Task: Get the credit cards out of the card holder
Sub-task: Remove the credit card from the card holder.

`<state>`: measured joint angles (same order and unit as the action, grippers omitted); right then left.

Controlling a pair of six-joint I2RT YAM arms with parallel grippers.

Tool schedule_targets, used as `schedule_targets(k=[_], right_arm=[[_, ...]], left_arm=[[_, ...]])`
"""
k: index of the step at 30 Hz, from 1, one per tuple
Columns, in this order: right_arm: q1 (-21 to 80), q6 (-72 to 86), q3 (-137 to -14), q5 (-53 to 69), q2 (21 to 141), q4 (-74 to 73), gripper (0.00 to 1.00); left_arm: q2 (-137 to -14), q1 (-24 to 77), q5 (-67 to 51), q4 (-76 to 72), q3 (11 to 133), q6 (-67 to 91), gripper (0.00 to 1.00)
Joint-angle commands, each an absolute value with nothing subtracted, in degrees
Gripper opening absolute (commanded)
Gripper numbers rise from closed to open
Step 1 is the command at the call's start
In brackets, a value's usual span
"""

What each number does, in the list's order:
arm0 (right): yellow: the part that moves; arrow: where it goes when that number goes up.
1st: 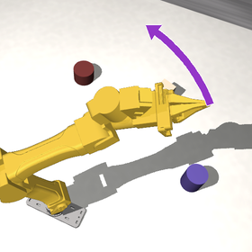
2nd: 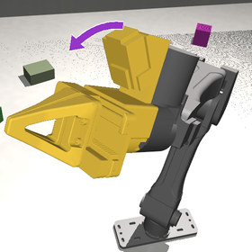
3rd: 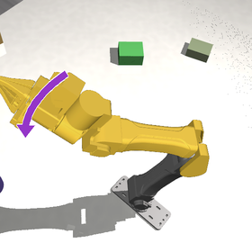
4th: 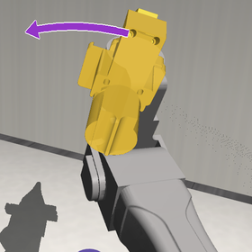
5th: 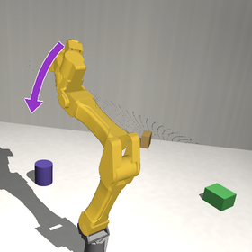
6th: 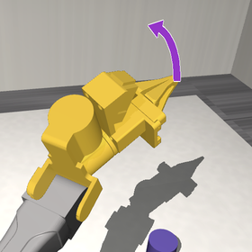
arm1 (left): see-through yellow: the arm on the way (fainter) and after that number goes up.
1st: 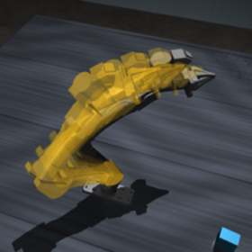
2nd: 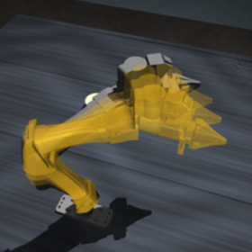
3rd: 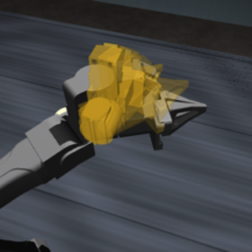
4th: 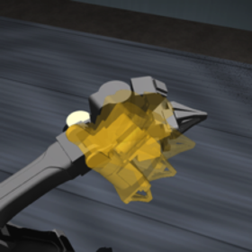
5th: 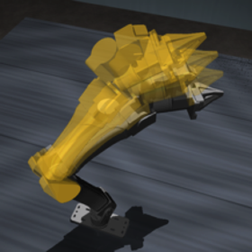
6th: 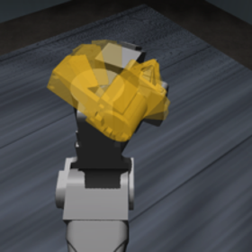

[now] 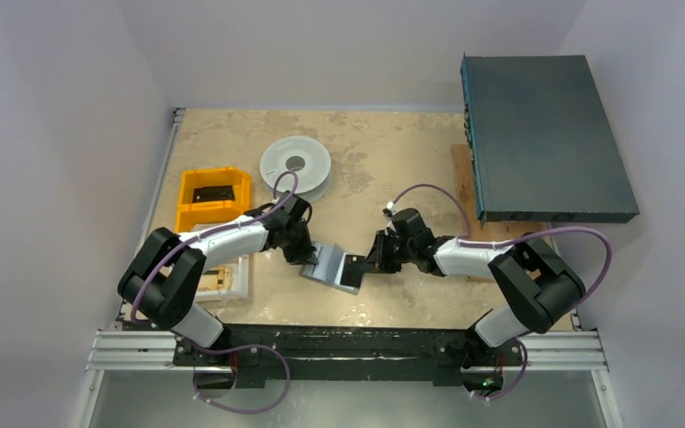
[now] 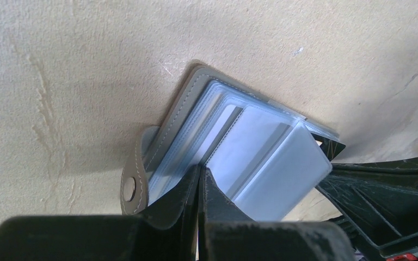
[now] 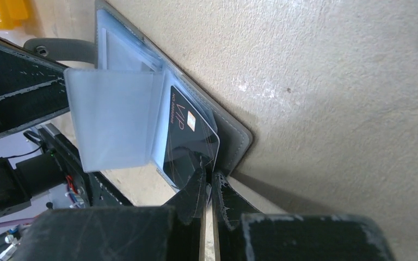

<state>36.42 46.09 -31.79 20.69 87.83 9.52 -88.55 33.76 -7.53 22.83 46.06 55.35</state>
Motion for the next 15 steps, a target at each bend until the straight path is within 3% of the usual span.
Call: schedule_targets(k=[1,3,7,15], right_arm=[[36.13,43.13,-34.42,17.48,85.29,1.98,0.00],[36.13,43.07,-35.80,17.72,84.58,0.92,0.00],[36.21,43.10,-38.72,18.17,82.10,-1.05,0.00],[36.18,43.22,-44.80,20.14,79.65,-3.78,0.00]], left_arm=[[-90.03,33.90,-7.35,24.63,47.90,51.23,0.00],[-88.97,33.86,-7.71,25.65,49.67,49.90,0.00],[-86.09,33.90,-7.49,29.10,53.57,47.40,0.10],[-78.44,33.04,-10.65,32.76,57.91,42.01,0.43]])
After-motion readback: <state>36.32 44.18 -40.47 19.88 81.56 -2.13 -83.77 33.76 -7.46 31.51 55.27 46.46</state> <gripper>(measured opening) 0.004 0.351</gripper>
